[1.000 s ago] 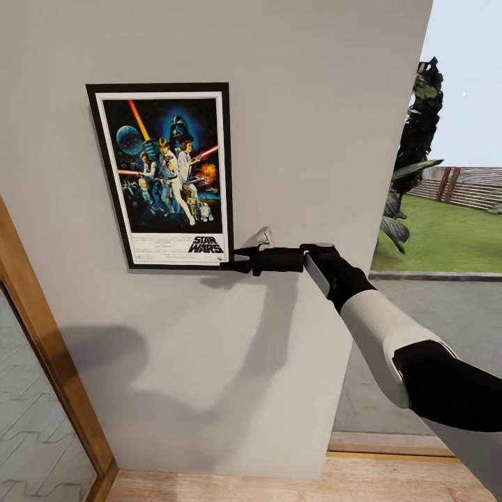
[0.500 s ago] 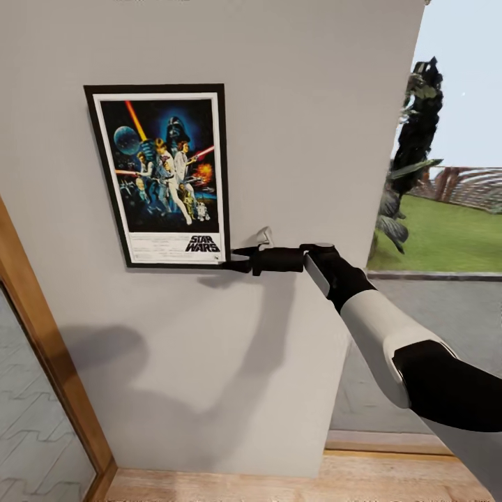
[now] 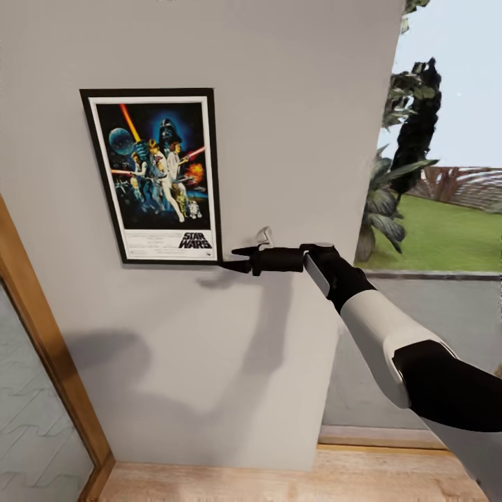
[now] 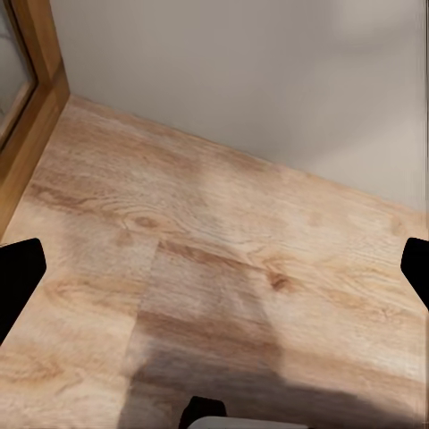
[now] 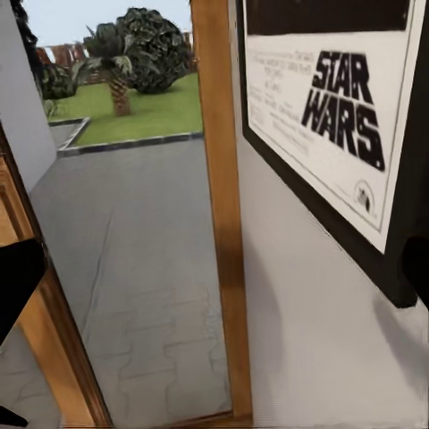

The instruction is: Pick up the poster from the kitchen countertop and hang it on one of the wall nails in the kitchen.

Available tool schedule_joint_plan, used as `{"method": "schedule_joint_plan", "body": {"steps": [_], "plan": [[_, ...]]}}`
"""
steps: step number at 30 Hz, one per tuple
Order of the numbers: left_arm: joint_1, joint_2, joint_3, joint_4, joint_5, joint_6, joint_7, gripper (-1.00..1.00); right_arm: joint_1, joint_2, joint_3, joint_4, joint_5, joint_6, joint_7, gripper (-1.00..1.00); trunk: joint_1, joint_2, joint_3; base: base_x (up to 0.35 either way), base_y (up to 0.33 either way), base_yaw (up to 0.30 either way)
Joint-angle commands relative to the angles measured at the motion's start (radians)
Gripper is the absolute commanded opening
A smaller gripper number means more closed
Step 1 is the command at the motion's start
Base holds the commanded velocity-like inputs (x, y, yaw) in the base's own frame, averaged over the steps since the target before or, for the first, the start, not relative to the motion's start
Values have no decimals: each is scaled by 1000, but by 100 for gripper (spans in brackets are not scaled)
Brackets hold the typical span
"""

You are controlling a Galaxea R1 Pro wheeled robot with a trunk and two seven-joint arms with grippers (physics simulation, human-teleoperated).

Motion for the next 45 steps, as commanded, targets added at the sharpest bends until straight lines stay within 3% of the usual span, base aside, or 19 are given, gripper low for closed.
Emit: {"method": "schedule_joint_plan", "body": {"steps": [1,12,16,20,24,26,27,30,37,40,45], "plan": [[1,0,1,0,7,2,-5,100,0,-1,4,0,-10,10,0,100,0,-1,0,-211,-177,0],[0,0,1,0,7,2,-5,100,20,-3,3,0,-10,10,7,100,0,-1,0,-240,-195,0],[1,0,1,0,7,3,-5,100,73,-11,1,1,-12,10,6,100,0,-1,0,-211,-172,0],[0,1,2,7,7,2,-10,100,180,-53,-1,2,-17,-52,10,100,0,-1,0,-67,-55,0],[0,1,21,24,11,2,-13,100,326,-103,-3,2,-27,-151,32,100,0,-1,0,-18,-14,0],[1,1,36,28,12,1,-14,100,451,-165,-6,4,-30,-223,42,100,0,-1,0,-4,-4,0],[1,1,38,29,12,1,-14,100,475,-177,-7,6,-30,-235,41,100,0,-1,0,-3,-2,0],[1,0,44,30,13,1,-14,100,616,-248,-17,39,-29,-274,32,100,0,-1,0,-1,-1,0],[1,-1,45,31,12,1,-14,100,701,-286,-22,125,-29,-289,-72,100,0,-1,0,0,0,0],[1,-3,45,32,11,2,-13,100,719,-290,-21,259,-28,-296,-195,100,0,-1,0,0,0,0],[0,-5,44,37,10,3,-11,100,725,-289,-20,433,-28,-298,-277,100,0,-1,0,0,0,0]]}}
